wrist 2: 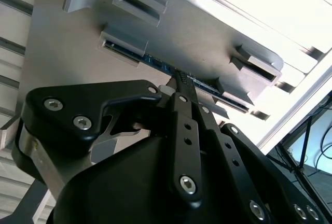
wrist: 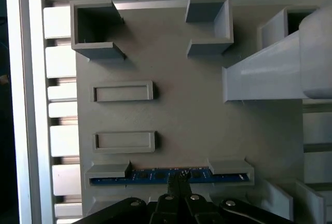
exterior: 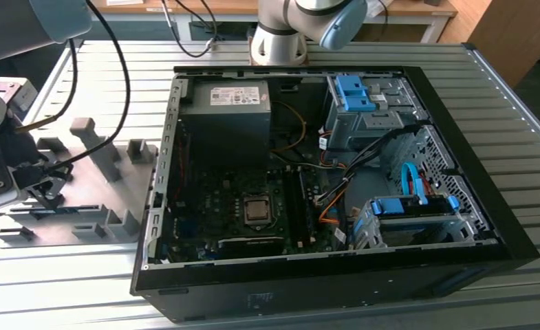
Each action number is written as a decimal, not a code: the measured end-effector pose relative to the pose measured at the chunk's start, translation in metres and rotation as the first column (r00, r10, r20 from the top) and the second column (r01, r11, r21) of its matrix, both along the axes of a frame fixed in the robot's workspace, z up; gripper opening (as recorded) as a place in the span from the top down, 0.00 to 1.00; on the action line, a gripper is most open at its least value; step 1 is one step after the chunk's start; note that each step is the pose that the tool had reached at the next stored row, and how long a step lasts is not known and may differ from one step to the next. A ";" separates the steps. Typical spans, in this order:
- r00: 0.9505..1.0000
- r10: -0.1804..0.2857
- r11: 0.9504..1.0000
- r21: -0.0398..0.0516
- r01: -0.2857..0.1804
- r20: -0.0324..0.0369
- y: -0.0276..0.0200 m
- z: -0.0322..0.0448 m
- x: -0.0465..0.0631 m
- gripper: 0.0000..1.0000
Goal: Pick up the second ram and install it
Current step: 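Pick up the second ram and move it above second insertion slot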
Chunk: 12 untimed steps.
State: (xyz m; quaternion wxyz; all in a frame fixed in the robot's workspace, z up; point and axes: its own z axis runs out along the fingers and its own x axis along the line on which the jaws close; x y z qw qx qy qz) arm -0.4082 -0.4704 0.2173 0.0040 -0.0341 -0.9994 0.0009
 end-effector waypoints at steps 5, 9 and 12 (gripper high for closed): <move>0.998 0.058 0.998 0.000 -0.058 0.000 0.0000 0.0000 0.000 0.90; 0.993 0.120 0.993 0.000 -0.120 0.000 0.0000 0.0000 0.000 0.90; 0.987 0.163 0.987 0.000 -0.163 0.000 0.0000 0.0000 0.000 0.90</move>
